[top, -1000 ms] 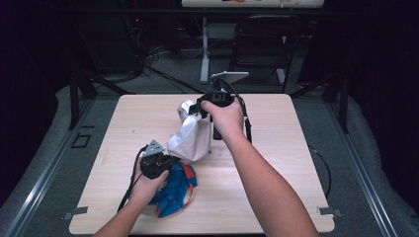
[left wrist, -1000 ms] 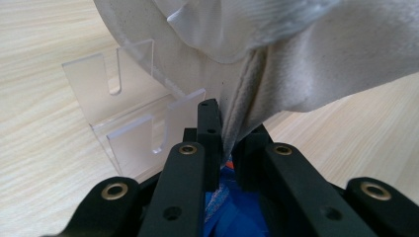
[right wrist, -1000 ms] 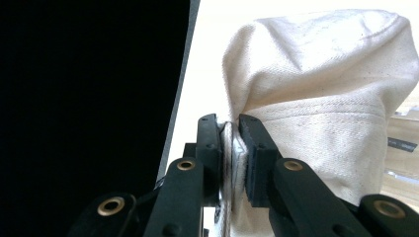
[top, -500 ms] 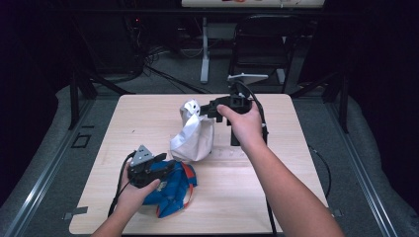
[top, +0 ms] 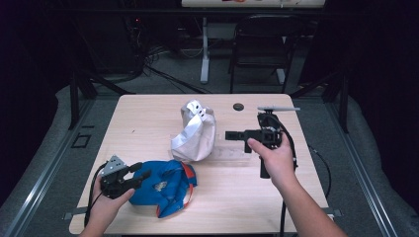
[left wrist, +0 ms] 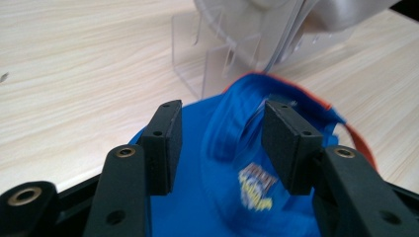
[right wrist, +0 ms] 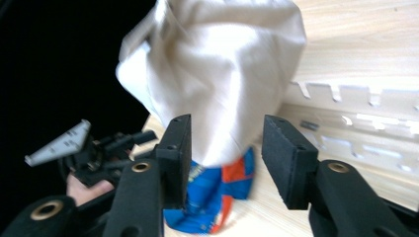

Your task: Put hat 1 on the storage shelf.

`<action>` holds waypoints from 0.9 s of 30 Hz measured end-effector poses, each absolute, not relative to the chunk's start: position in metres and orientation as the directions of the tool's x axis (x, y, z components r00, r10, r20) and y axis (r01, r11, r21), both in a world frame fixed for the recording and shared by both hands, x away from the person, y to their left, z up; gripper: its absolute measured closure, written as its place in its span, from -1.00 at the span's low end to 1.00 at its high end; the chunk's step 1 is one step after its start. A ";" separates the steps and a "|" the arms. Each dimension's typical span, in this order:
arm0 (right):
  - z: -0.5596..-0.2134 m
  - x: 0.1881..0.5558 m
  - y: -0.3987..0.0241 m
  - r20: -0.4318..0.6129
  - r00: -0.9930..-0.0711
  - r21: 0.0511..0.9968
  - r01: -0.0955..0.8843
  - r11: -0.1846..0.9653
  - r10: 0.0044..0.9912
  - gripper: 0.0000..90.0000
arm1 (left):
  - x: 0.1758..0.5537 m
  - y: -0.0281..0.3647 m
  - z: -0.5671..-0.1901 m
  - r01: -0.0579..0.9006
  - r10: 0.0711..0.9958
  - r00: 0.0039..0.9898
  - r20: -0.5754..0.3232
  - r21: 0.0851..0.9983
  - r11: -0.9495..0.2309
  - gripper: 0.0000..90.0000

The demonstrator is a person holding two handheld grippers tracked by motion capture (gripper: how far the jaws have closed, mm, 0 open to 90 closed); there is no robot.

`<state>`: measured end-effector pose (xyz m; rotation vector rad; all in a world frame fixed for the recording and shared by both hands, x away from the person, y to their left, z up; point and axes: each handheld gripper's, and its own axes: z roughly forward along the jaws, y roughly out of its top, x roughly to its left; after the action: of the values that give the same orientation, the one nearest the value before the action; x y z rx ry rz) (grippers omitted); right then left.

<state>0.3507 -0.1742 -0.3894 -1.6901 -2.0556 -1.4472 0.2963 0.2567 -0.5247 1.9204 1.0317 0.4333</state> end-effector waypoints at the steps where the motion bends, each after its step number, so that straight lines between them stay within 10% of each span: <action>1: -0.395 0.347 -0.177 0.593 -0.383 0.594 0.802 -0.064 0.709 0.20 | 0.295 0.259 -0.526 0.491 0.803 0.590 -0.088 0.829 -0.270 0.13; 27: -0.521 0.288 -0.189 0.407 -0.461 0.733 0.680 0.019 0.789 0.25 | 0.299 0.297 -0.557 0.565 0.873 0.478 -0.100 0.795 -0.218 0.16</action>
<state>0.2878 -0.1894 -0.5206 -1.6836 -2.3213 -1.5435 0.2990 0.2973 -0.5570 1.9096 1.1970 0.4760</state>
